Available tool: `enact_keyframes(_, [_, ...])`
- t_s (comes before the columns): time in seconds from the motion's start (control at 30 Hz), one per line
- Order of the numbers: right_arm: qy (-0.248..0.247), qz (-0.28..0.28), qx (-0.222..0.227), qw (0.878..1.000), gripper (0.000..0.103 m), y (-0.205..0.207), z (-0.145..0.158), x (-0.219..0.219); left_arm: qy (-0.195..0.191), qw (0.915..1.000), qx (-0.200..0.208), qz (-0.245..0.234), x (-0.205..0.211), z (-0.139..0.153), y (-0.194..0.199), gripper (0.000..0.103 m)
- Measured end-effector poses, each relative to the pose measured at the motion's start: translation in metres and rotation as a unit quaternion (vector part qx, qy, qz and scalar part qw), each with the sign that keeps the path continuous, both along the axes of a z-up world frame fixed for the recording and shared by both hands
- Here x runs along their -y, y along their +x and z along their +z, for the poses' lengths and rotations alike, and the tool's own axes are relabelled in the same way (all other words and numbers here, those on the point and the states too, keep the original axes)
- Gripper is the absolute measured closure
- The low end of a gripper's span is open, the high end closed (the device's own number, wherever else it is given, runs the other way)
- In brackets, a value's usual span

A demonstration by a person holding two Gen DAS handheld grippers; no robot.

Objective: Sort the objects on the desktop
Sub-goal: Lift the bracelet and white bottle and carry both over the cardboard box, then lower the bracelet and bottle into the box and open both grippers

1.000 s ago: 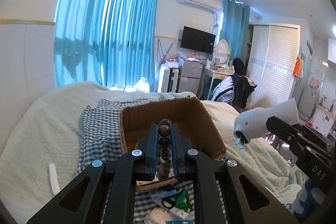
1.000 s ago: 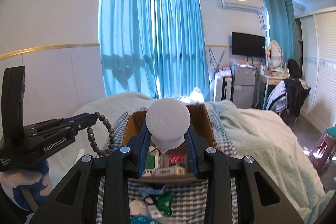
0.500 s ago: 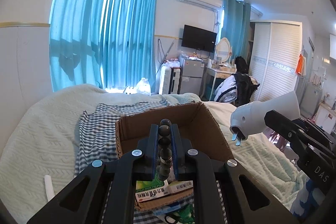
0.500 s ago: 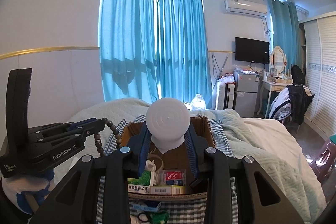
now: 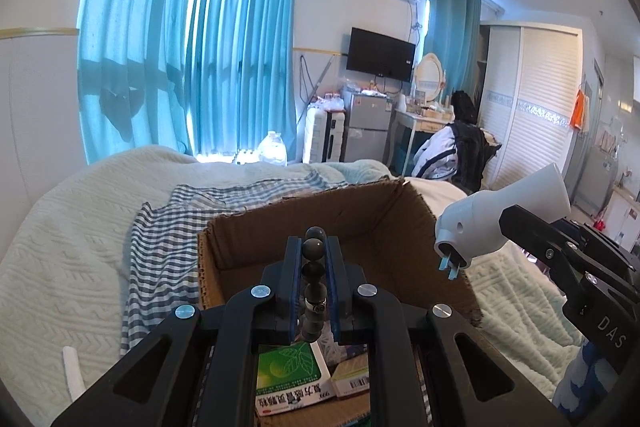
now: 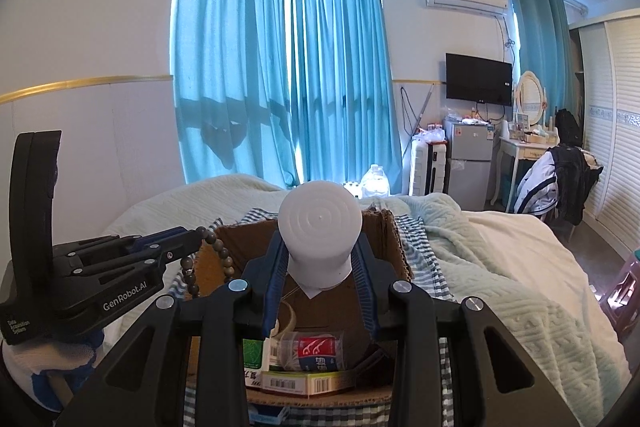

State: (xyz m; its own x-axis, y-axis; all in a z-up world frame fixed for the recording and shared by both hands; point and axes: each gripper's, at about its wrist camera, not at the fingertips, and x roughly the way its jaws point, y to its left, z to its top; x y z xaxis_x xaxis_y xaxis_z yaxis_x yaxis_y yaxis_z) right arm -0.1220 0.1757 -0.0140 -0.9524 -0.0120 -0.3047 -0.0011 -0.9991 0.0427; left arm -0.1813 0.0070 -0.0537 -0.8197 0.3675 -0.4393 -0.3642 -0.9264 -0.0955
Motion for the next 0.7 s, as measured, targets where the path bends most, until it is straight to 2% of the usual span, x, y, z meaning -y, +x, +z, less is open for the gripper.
enact_keyframes(0.23, [-0.001,0.002,0.02,1.0,0.071,-0.038,-0.024,-0.007,-0.006,0.9997,0.024,0.001,-0.005,-0.025,-0.036,0.092])
enact_keyframes(0.5, [-0.014,-0.007,0.06,0.998,0.071,-0.08,-0.059,-0.013,-0.013,0.997,0.075,0.011,-0.013,-0.057,-0.071,0.092])
enact_keyframes(0.6, [-0.016,-0.011,0.072,0.997,0.071,-0.093,-0.07,-0.013,-0.015,0.995,0.098,0.012,-0.015,-0.067,-0.081,0.092])
enact_keyframes(0.7, [-0.018,-0.015,0.081,0.996,0.071,-0.101,-0.077,-0.015,-0.015,0.9945,0.103,0.015,-0.016,-0.07,-0.084,0.09])
